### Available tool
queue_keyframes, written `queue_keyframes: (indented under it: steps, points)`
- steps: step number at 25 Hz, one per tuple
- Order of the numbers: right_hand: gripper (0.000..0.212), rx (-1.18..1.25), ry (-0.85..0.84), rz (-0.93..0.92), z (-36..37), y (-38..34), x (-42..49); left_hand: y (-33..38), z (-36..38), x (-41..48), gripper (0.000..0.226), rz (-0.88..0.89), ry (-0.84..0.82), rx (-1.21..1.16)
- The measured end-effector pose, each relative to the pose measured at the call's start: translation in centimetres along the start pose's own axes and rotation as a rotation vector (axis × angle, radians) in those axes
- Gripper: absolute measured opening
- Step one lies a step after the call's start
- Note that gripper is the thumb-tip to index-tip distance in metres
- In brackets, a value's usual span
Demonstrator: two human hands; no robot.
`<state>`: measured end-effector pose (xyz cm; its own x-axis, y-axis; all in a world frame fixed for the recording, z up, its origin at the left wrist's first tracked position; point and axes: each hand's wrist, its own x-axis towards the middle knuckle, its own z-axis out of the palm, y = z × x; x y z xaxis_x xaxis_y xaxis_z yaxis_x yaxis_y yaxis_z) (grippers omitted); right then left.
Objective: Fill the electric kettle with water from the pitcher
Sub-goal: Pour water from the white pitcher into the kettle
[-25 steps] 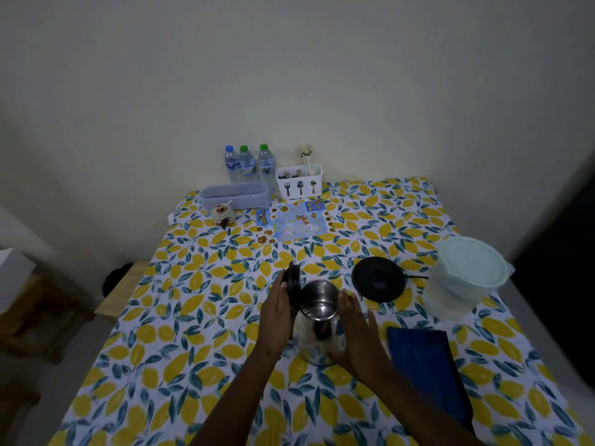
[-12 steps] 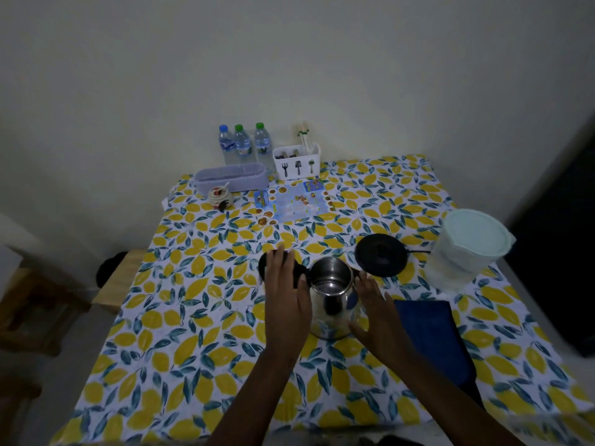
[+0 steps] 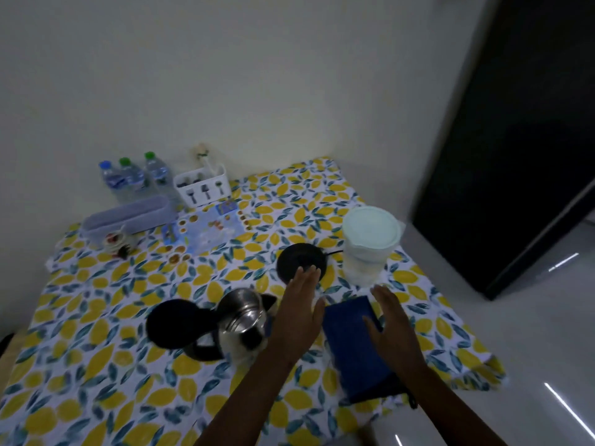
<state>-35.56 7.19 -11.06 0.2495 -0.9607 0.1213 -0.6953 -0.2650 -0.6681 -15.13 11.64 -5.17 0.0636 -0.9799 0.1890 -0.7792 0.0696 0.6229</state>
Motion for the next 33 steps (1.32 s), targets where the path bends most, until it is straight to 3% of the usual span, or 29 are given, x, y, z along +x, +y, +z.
queue_keyframes:
  steps: [4, 8, 13, 16, 19, 26, 33]
  points:
    - [0.04, 0.075, 0.207, 0.087, -4.2, 4.4, 4.5, 3.0, 4.3, 6.1, 0.059, 0.054, -0.123, 0.037]
    - [0.025, 0.137, 0.27, 0.11, -6.9, 8.0, 10.7, 4.7, 6.9, 12.1, 0.064, 0.076, -0.168, 0.116]
    - [0.023, 0.234, 0.147, 0.137, -7.5, 9.8, 19.8, 5.4, 9.2, 19.3, 0.085, 0.05, -0.331, 0.317]
    - [0.031, 0.3, -0.045, 0.195, -6.1, 9.9, 24.3, 4.9, 10.2, 21.6, 0.104, -0.009, -0.441, 0.436]
    - [0.057, 0.344, -0.255, 0.248, -4.4, 10.4, 25.8, 4.1, 11.1, 21.5, 0.101, 0.032, -0.417, 0.517]
    - [0.069, 0.491, -0.38, 0.384, -3.2, 12.3, 27.6, 3.3, 11.6, 20.9, 0.089, 0.092, -0.369, 0.521]
    - [0.044, 0.777, -0.276, 0.477, -2.1, 12.2, 25.5, 3.7, 10.6, 20.8, 0.086, 0.097, -0.422, 0.528]
